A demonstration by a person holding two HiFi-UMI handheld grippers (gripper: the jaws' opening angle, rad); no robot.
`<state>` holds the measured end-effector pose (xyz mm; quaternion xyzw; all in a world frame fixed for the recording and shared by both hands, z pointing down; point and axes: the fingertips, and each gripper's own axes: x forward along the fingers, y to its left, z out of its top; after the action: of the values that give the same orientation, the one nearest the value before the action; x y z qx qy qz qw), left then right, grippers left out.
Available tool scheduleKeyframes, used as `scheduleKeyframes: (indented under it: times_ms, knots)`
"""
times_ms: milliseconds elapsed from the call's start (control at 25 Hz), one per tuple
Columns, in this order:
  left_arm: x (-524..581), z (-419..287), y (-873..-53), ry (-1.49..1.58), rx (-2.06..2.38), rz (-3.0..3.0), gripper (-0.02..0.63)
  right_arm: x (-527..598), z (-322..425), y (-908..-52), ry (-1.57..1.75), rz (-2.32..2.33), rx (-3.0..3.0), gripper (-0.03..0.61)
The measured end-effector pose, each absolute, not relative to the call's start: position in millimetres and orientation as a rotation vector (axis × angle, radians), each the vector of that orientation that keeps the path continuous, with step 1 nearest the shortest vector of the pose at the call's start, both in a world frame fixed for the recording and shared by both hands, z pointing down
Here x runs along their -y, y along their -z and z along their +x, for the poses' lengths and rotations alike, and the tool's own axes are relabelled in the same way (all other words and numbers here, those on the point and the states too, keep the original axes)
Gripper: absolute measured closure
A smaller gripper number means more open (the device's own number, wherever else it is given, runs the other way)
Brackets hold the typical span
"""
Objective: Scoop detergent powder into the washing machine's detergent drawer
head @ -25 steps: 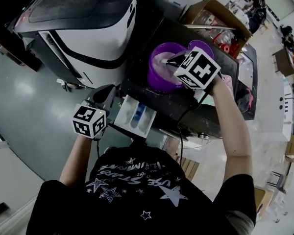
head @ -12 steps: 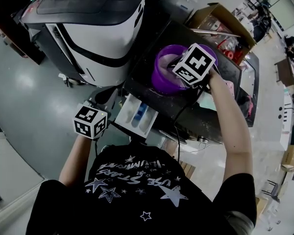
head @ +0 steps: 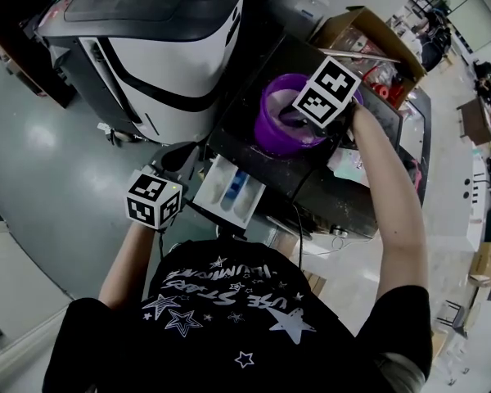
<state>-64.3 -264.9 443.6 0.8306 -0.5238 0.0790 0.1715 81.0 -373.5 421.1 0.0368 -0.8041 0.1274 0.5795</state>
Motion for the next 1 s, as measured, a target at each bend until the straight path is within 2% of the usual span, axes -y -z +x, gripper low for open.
scheduleKeyframes:
  times_ms: [600, 1000]
  knots:
    - [255.6, -66.0, -445.5, -0.218, 1.434, 2.369, 0.614, 371.8, 77.6, -412.0, -0.58, 0.014, 1.882, 0.535]
    - [253.0, -64.6, -444.9, -0.233, 1.397, 2.391, 0.614, 374.7, 78.2, -411.5, -0.625, 0.081, 1.888, 0.538]
